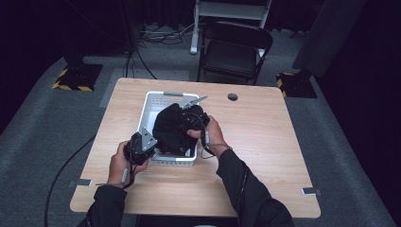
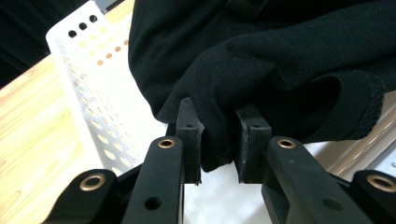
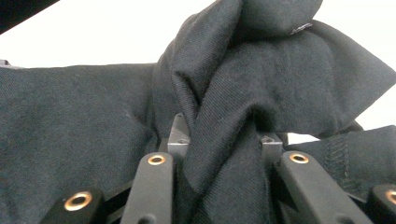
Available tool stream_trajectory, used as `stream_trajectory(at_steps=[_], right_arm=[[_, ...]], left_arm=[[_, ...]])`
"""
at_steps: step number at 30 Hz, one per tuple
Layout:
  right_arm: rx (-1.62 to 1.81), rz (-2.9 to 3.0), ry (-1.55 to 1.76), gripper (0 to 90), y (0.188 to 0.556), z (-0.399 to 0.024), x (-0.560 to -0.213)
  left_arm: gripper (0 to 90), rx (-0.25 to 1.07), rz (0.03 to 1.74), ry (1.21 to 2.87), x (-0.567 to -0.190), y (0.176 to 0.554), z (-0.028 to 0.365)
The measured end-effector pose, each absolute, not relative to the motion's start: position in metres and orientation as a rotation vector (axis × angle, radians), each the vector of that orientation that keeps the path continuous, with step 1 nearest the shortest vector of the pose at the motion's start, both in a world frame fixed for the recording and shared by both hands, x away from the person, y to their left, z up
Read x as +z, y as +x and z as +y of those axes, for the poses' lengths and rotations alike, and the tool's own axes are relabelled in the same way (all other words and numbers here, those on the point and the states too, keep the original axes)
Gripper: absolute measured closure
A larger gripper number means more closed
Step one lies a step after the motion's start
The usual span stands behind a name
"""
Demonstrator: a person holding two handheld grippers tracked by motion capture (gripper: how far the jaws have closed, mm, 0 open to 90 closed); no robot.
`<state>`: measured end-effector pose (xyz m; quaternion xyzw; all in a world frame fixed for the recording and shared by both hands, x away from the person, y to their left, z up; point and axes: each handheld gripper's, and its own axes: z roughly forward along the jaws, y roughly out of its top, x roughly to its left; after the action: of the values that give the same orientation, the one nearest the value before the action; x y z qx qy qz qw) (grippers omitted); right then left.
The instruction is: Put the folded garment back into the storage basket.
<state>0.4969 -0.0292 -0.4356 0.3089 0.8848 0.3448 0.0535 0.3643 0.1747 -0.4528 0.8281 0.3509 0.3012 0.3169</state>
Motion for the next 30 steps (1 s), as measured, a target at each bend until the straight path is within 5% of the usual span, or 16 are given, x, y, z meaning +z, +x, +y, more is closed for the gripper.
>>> stream_trajectory(at_steps=[30], right_arm=[[0.937, 2.711, 0.881, 50.8, 0.492, -0.016, -0.438]], left_arm=[[62.2, 0.696, 0.960, 2.173, -0.440, 0.362, 0.174]])
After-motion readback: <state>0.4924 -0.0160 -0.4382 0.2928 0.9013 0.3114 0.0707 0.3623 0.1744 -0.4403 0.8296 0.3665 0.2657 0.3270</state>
